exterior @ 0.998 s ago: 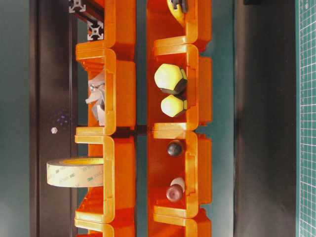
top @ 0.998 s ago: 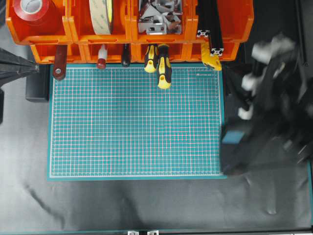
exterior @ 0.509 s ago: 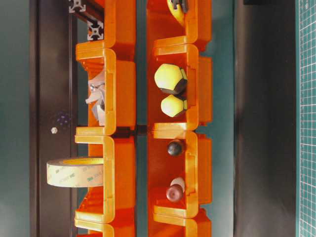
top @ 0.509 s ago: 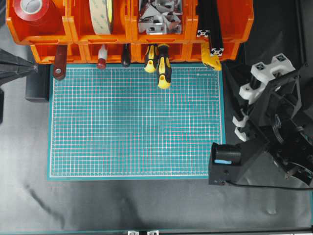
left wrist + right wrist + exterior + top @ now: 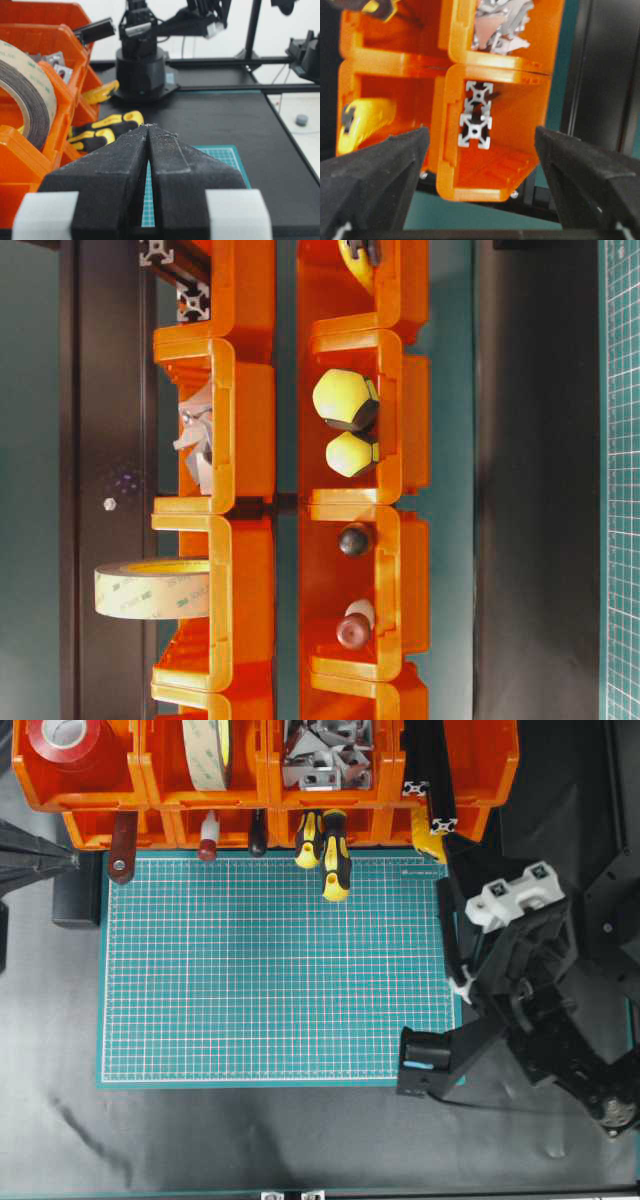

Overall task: Pick frame from container rack with right arm.
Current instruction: 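Close the right gripper on the black extrusion's end and pull it out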

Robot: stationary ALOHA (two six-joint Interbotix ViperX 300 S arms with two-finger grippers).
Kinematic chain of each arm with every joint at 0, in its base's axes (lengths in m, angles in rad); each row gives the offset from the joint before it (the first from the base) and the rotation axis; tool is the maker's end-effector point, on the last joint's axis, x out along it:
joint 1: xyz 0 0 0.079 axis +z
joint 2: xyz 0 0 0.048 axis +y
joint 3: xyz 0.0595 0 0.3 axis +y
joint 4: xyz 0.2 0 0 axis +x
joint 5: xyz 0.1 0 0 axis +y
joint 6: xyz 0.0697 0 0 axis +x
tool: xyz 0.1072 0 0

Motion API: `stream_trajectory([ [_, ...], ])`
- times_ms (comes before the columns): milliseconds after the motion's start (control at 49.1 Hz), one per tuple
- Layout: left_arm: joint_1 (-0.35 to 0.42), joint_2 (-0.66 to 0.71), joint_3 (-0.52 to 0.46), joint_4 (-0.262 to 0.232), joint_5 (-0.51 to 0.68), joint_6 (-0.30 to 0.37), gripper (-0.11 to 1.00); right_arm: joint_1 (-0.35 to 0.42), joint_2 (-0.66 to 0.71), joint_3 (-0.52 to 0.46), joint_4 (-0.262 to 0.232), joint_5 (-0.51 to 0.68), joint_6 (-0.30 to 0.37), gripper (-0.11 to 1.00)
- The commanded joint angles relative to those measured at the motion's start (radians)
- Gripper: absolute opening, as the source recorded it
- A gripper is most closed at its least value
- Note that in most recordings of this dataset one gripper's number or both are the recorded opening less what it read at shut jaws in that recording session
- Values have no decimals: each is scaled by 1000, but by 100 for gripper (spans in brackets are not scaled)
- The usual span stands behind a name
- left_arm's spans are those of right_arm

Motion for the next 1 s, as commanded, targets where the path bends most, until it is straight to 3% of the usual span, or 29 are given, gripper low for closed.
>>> stream_trajectory([
  [0, -2, 9, -28, 3, -5, -5, 1, 2, -6, 15, -49, 14, 46, 82],
  [102, -2, 5, -28, 3, -3, -5, 1, -14, -9, 40, -58, 14, 72, 82],
  [570, 0, 9, -29, 3, -3, -15, 1, -130, -18, 98, -63, -25, 77, 81],
  [977, 0, 9, -28, 3, -5, -17, 1, -178, -21, 124, -63, -66, 115, 80],
])
